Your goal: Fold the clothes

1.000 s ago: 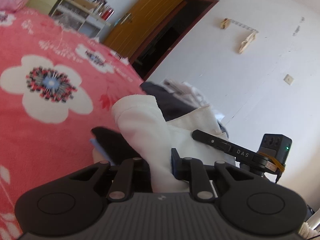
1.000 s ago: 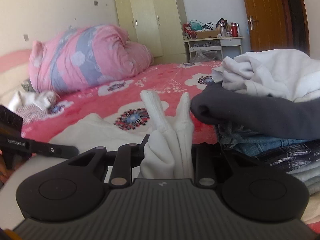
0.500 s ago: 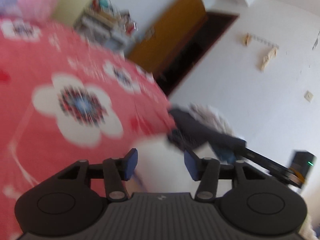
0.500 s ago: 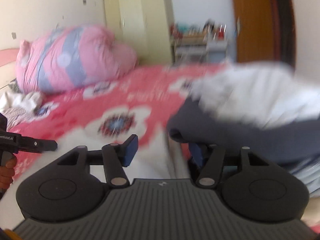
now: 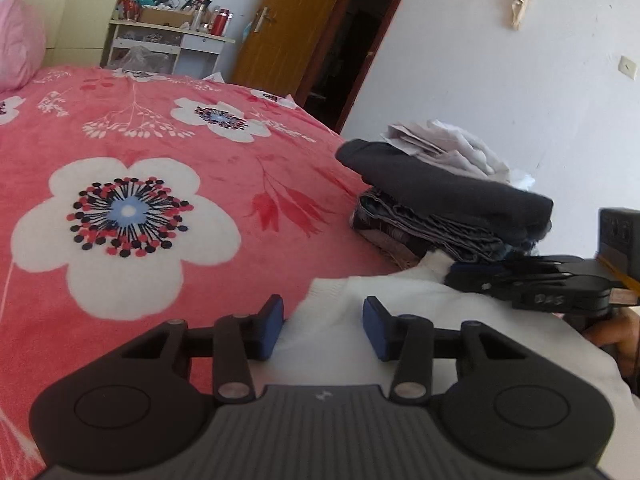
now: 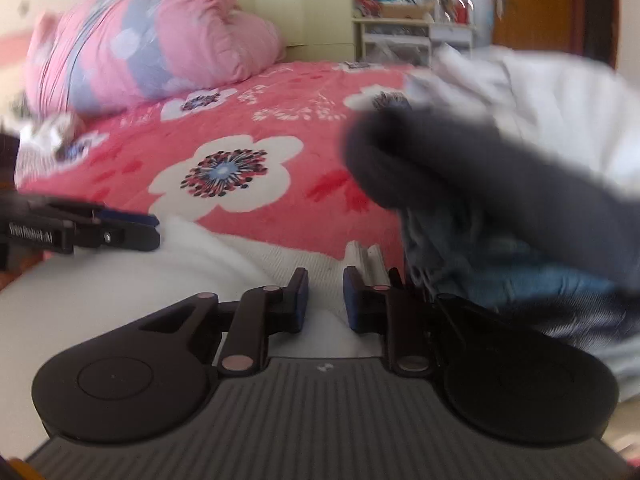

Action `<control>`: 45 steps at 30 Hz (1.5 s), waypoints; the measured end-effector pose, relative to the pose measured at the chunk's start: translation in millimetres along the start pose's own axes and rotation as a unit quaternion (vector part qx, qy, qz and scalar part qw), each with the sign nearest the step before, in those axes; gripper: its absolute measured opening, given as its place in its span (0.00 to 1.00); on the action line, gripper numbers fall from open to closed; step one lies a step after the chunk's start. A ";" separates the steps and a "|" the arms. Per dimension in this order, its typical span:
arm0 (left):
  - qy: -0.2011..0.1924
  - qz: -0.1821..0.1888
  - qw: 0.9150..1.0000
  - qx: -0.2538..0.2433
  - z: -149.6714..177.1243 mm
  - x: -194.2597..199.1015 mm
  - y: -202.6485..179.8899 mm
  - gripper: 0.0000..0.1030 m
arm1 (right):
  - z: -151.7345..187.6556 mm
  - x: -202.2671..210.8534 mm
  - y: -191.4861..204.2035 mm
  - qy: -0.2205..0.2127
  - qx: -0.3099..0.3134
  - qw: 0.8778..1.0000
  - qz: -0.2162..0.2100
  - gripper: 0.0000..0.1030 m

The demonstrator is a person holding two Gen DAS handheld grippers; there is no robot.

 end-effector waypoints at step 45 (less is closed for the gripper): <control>-0.018 0.039 0.950 -0.310 96.7 144.0 -163.1 0.54 | 154.7 210.4 31.7 -0.201 -0.103 0.972 0.060 0.19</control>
Point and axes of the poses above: each gripper's, at about its wrist camera, not at the fingertips, and x roughly against the way its jaws point, y to its left, z to its underside, the point moved 3 cm from there along -x, roughly the way its jaws point, and after that the axes turned 15 degrees about -x, right-handed, at the moved point
